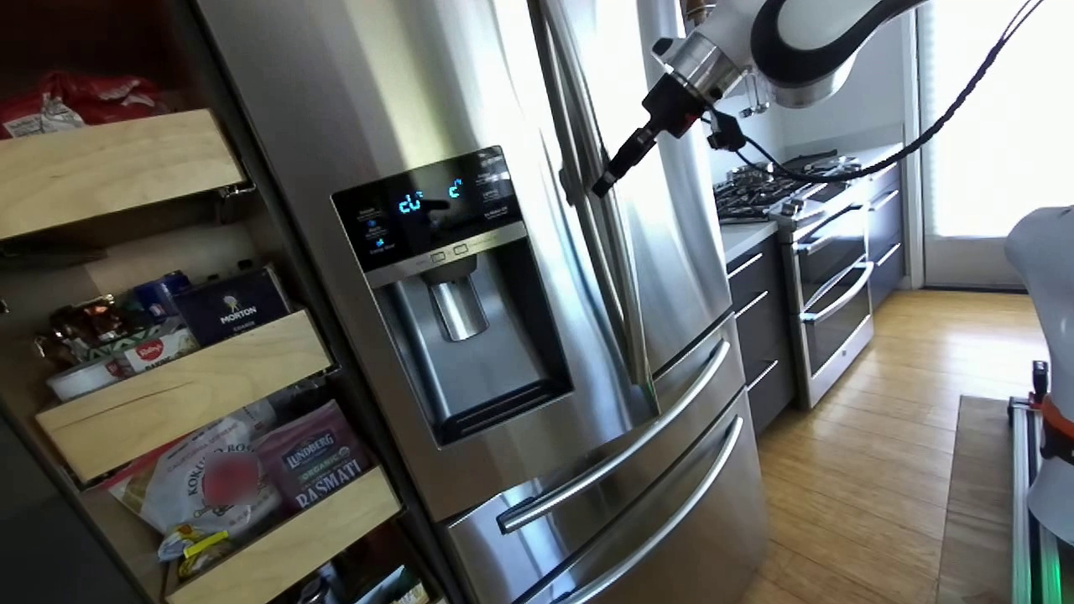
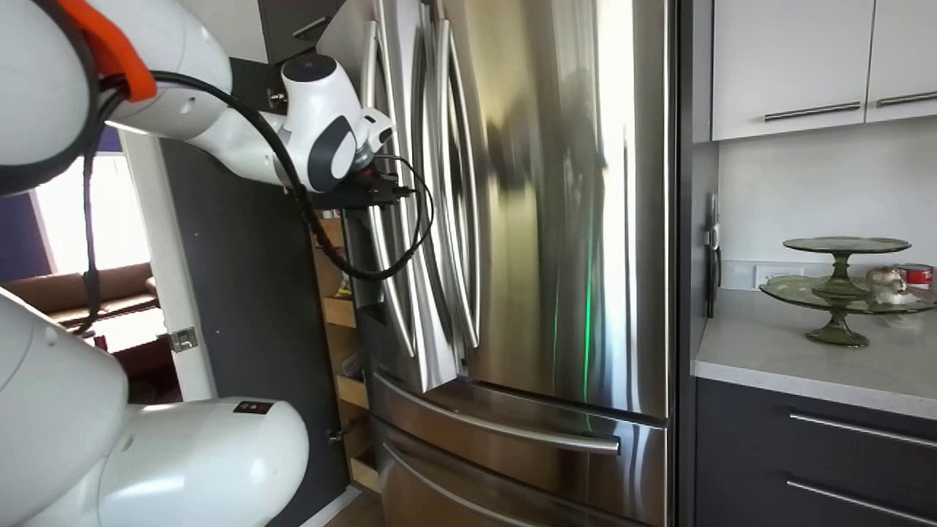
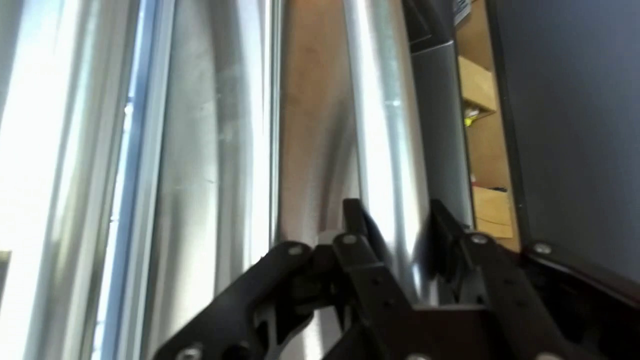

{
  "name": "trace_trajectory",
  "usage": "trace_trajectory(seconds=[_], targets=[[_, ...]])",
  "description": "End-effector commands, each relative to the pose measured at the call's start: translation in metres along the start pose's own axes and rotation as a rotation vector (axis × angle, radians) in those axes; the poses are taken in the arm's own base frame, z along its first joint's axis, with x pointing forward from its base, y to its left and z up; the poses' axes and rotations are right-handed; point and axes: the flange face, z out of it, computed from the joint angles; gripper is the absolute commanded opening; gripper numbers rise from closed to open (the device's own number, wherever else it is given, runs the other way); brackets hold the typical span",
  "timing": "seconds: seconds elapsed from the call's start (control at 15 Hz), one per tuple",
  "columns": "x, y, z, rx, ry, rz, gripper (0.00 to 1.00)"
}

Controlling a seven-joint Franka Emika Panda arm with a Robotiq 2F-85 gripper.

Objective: Open the fridge door

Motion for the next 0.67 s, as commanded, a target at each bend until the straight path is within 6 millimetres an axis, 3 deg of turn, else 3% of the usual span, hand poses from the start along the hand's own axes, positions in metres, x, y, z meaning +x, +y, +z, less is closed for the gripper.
trace_trajectory(seconds=[0.0, 0.07, 0.13, 0.2, 0.33, 0.6], targets=[[-0.013, -0.072, -0.004, 0.154, -0.103, -0.013, 0.09], [-0.012, -0.087, -0.005, 0.182, -0.132, -0.018, 0.09], [-0.010, -0.100, -0.005, 0.193, -0.150, -0.026, 0.59], [-0.010, -0.112, -0.003, 0.198, -0.160, -0.034, 0.60], [-0.010, -0.135, -0.002, 0.205, -0.198, -0.034, 0.73], [-0.008, -0.148, -0.005, 0.154, -0.210, -0.037, 1.00]])
